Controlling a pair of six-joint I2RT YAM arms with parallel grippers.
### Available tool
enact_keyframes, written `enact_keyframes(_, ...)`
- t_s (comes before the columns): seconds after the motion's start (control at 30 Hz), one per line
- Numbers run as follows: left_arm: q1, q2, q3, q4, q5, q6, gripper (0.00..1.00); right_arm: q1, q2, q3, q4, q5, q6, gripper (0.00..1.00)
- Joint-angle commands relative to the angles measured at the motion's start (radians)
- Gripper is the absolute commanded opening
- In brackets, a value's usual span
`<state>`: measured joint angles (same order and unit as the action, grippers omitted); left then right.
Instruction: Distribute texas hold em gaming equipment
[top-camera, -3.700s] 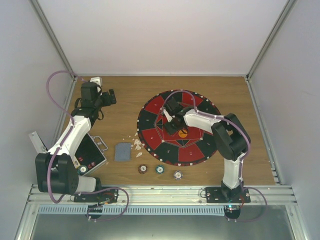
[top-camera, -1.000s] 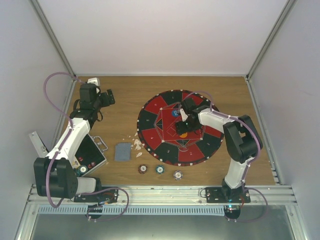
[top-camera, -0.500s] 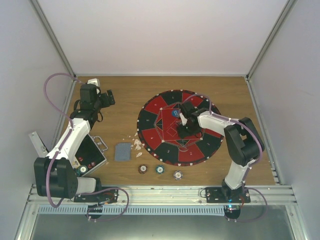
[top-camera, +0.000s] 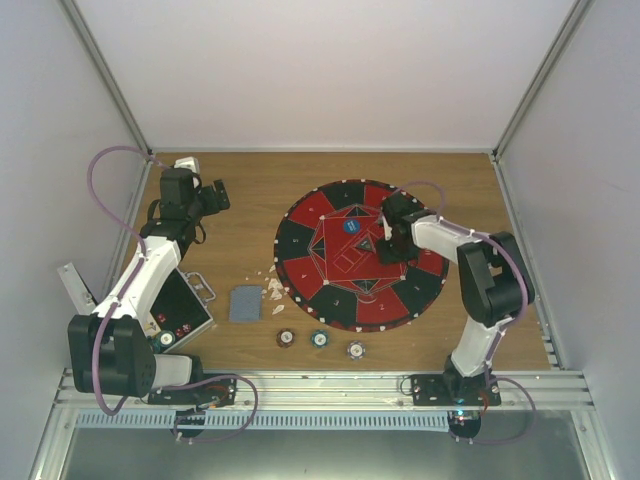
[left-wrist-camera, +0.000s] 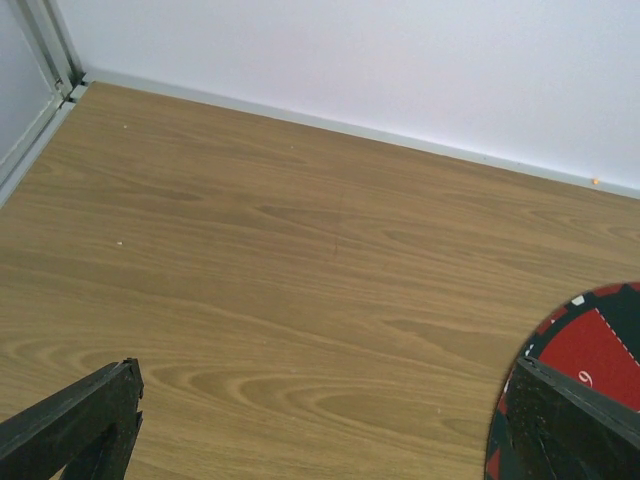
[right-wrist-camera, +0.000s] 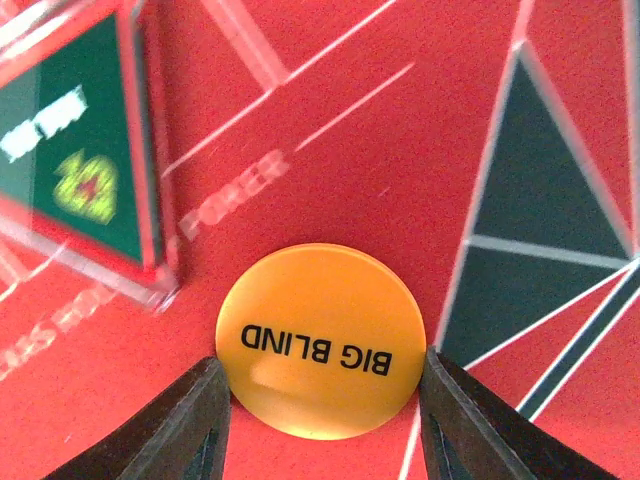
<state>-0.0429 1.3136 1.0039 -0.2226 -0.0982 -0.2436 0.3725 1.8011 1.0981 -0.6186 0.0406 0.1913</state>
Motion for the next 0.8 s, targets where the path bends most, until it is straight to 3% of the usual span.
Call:
enact_keyframes(0.0,0.002,-0.005,-0.002,0.019,-0.014,-0.004,0.99,-0.058,0.072,0.048,0.05,0.065,-0.009,0.5)
enact_keyframes(0.17,0.002,-0.019,-0.001,0.014,-0.032,0.009,0.99,-0.079,0.111,0.122,0.043,0.039,-0.033,0.52)
enact_keyframes(0.47,0.001,-0.045,-0.026,0.016,-0.041,-0.008,0.99,-0.052,0.089,0.289,-0.001,-0.119,-0.029,0.72)
enact_keyframes(0.77,0.002,-0.052,-0.025,0.011,-0.038,0.001,0.99,0.018,0.224,0.386,-0.009,-0.068,0.003,0.82)
